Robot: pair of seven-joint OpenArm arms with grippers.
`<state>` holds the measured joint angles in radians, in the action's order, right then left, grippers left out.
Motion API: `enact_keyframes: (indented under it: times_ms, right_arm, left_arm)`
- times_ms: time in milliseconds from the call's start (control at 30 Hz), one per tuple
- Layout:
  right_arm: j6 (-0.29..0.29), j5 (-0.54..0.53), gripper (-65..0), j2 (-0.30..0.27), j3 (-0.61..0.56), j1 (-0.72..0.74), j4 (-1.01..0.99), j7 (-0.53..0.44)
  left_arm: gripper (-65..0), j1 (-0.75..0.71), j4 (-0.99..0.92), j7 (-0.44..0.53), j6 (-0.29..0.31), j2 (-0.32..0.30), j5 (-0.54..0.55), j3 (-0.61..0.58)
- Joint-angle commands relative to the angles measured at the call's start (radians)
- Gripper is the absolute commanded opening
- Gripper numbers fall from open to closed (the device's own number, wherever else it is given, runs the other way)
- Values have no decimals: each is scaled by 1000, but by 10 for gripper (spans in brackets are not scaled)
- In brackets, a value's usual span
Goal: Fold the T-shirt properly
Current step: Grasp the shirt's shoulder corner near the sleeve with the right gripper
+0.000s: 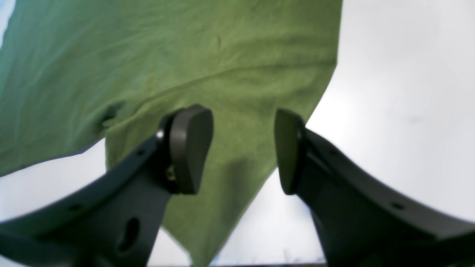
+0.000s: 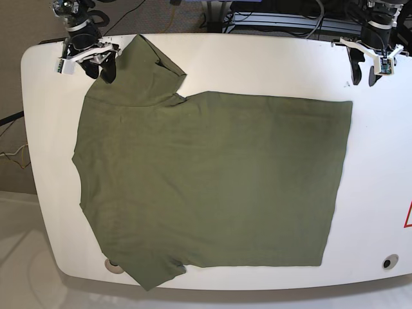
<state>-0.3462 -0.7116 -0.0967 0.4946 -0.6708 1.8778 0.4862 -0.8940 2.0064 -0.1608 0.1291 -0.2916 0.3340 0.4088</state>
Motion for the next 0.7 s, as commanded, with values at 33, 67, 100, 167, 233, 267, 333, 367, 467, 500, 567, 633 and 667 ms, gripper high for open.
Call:
enact_keyframes:
  times_ms: [33, 67, 100, 167, 233, 267, 333, 367, 467, 500, 567, 633, 667]
  right_arm:
    - [-46, -164, -347, -13, 10, -17, -10, 45]
    - [-48, -185, -347, -15, 9, -19, -15, 56]
    - [-51, -206, -346, -16, 7, -20, -21, 67]
    - [-54, -245, -345, -20, 3, -21, -33, 91]
    - [-55, -271, -341, -26, 2, -17, -47, 104]
    - [-54, -277, -339, -29, 0, -13, -57, 111]
    - [-52, -285, -335, -36, -2, -3, -78, 122]
    - [-50, -287, -333, -39, -4, 3, -89, 127]
    - [-43, -302, -329, -63, -12, 37, -124, 152]
    - [-42, -299, -328, -67, -14, 44, -137, 155]
    - [-41, -294, -326, -72, -16, 60, -163, 163]
    - [-44, -290, -329, -77, -18, 74, -188, 168]
    - [-46, -287, -332, -78, -18, 79, -197, 169]
  left_arm:
    - [-410, -14, 10, 38, 70, 7, 37, 8]
    - [-408, -15, 10, 42, 78, 9, 39, 8]
    - [-406, -16, 10, 47, 85, 11, 42, 9]
    - [-404, -17, 9, 50, 96, 15, 47, 11]
    - [-402, -18, 10, 55, 99, 20, 50, 12]
    - [-402, -18, 10, 58, 101, 24, 50, 12]
    - [-402, -18, 11, 62, 104, 33, 51, 13]
    - [-402, -17, 12, 63, 106, 38, 52, 13]
    - [-399, -19, 20, 66, 110, 55, 63, 15]
    - [-400, -18, 21, 68, 109, 58, 63, 16]
    - [-400, -19, 22, 68, 108, 62, 64, 15]
    - [-401, -17, 21, 70, 107, 61, 62, 14]
    - [-401, -16, 21, 70, 106, 60, 62, 12]
